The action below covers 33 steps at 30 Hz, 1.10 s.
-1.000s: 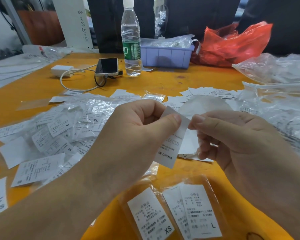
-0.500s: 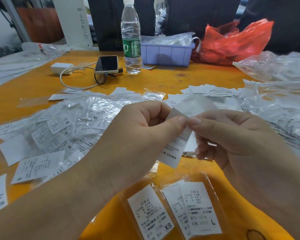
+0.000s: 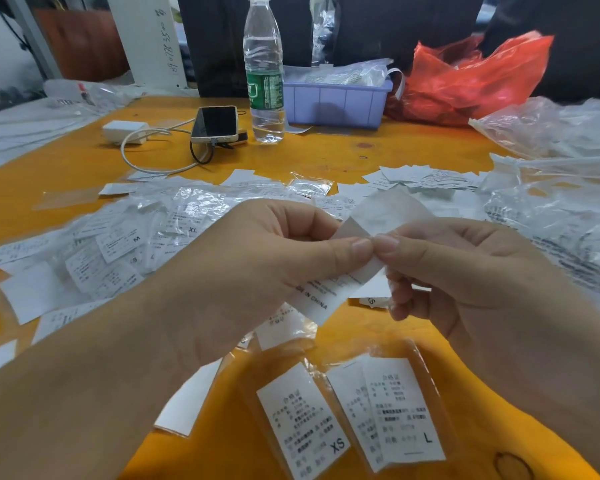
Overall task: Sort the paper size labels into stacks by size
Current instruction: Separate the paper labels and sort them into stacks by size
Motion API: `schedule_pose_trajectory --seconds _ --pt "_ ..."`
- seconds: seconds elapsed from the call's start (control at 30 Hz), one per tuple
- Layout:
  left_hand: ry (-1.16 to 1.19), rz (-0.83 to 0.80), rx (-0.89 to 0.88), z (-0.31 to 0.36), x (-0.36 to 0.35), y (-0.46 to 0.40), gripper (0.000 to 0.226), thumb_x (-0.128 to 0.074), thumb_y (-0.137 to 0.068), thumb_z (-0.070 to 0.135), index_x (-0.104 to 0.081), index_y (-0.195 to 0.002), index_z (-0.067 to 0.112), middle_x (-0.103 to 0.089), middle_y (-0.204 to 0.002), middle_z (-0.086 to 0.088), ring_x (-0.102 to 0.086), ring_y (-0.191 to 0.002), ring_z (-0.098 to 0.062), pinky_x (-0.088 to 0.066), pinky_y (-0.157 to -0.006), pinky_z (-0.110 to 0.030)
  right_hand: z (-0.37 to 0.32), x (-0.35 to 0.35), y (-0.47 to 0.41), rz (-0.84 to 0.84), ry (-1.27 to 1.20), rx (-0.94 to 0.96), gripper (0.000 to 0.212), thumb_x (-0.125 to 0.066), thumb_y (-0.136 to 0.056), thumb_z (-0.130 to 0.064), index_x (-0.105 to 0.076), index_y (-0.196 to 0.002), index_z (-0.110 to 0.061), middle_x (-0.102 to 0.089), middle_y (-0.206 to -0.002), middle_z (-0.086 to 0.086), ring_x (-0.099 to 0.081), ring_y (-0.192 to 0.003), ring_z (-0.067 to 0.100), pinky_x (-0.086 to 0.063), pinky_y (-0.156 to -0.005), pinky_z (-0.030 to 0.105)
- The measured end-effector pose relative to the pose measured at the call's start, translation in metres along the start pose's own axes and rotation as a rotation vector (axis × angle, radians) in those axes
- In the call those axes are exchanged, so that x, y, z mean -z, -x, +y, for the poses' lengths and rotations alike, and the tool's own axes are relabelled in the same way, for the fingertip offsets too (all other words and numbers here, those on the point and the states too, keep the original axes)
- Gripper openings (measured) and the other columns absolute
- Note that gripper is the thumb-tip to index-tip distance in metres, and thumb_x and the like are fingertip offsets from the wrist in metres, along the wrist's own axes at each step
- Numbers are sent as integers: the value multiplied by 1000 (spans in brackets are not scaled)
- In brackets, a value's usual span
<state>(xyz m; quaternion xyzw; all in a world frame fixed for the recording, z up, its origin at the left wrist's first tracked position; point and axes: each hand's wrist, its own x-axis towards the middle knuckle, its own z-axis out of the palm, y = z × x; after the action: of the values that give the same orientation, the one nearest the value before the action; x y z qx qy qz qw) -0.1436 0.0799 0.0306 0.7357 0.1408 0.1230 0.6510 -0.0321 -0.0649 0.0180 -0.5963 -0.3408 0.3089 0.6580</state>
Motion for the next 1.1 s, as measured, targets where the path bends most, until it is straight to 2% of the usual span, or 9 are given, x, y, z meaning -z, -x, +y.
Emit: schedule_pose_trajectory --seconds 0.17,0.23,0.33,0.53,0.73,0.87,0.97,1.03,1.1 --pt "74 -55 48 1 -1 0 31 -88 -56 33 -79 -83 20 -76 -84 -3 -68 -76 -17 -53 -66 -25 1 0 0 7 19 16 21 -77 -60 -33 -76 -68 -13 -53 -57 1 -54 -53 11 -47 -50 21" --pt "93 -34 35 2 -2 1 34 -84 -54 36 -79 -83 20 -75 -82 -2 -69 -74 -15 -55 -63 -23 1 0 -1 -7 53 12 22 -77 -62 -35 -77 -69 -14 -54 -56 0 -55 -54 11 -47 -51 21" --pt "-27 17 -53 2 -2 1 34 -84 -59 41 -77 -85 21 -76 -81 -1 -72 -74 -16 -57 -63 -23 3 0 -1 -27 51 -7 24 -77 -63 -35 -77 -70 -12 -55 -57 -1 -55 -54 11 -47 -51 21" --pt "-128 -19 -142 4 -3 3 30 -74 -68 41 -74 -92 23 -76 -85 -2 -72 -79 -20 -56 -67 -25 0 0 0 -55 50 -13 31 -77 -58 -39 -77 -72 -12 -58 -63 4 -55 -55 11 -47 -51 21" --pt "-194 -67 -42 5 3 3 22 -68 -72 37 -75 -87 22 -70 -72 5 -62 -62 -8 -47 -52 -16 -2 3 -1 91 -42 42 10 -75 -62 -25 -75 -64 -15 -55 -56 3 -53 -51 12 -47 -48 22" --pt "-183 55 -60 6 4 3 14 -75 -78 35 -75 -80 21 -72 -71 1 -62 -59 -13 -47 -49 -18 -3 4 -1 101 -36 16 12 -76 -61 -24 -75 -66 -13 -55 -58 5 -53 -51 14 -47 -48 22" --pt "-203 157 -119 6 2 4 13 -65 -87 27 -75 -79 22 -71 -69 6 -59 -54 -6 -46 -46 -17 -3 2 0 91 -7 5 17 -87 -54 -14 -76 -67 -13 -54 -57 6 -52 -52 15 -47 -48 23" --pt "-216 165 -159 7 0 4 12 -65 -86 26 -75 -81 21 -70 -66 11 -61 -53 -4 -44 -45 -13 -3 1 1 100 -12 6 22 -83 -51 -24 -76 -68 -12 -54 -58 8 -52 -52 15 -47 -47 22" --pt "-217 147 -180 9 -3 5 15 -65 -78 30 -75 -82 19 -67 -60 14 -60 -50 -2 -42 -44 -10 -3 1 1 108 -6 8 23 -87 -51 -19 -77 -70 -13 -54 -58 8 -52 -52 15 -47 -48 22"
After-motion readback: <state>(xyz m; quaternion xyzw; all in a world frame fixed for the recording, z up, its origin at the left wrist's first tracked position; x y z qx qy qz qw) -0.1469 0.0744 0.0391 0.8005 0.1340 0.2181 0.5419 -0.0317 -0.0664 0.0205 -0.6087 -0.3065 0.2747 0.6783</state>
